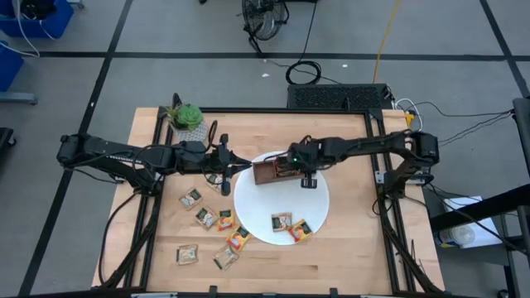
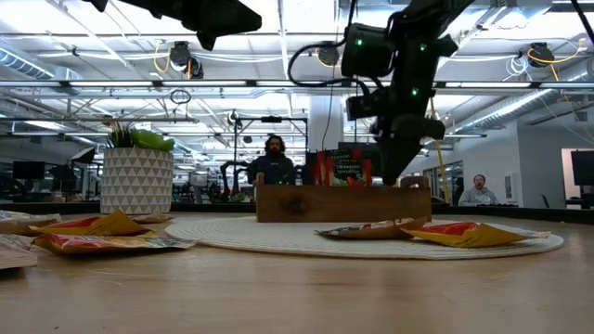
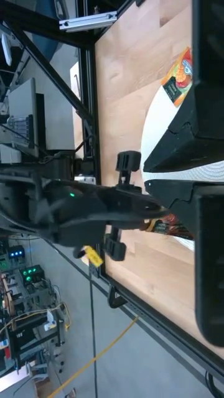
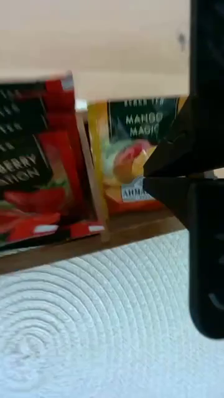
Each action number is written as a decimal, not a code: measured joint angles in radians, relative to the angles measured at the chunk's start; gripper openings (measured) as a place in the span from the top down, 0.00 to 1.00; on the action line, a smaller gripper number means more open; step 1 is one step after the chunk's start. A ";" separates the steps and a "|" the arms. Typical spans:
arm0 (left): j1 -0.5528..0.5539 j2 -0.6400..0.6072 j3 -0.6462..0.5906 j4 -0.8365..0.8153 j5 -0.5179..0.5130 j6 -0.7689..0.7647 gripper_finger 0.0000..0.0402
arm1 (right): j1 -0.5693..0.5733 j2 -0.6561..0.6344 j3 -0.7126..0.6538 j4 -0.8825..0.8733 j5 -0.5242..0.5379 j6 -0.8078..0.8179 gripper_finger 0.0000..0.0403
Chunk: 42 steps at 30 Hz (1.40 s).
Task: Pick & Place Tea
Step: Put the yellow tea bag into the right section of the wooden organizer
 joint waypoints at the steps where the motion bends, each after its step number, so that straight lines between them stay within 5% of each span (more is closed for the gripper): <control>1: 0.000 0.000 0.000 0.000 0.000 0.000 0.91 | -0.004 0.007 0.000 0.005 -0.014 -0.003 1.00; 17: 0.000 0.000 0.000 0.000 0.000 0.000 0.91 | -0.005 0.122 -0.015 0.028 -0.082 0.013 1.00; 31: 0.000 0.000 0.000 0.000 0.000 0.000 0.91 | 0.086 0.129 -0.020 0.093 0.328 0.156 1.00; 42: 0.000 0.000 0.000 0.000 0.000 0.000 0.91 | 0.123 0.128 -0.020 0.125 0.359 0.148 1.00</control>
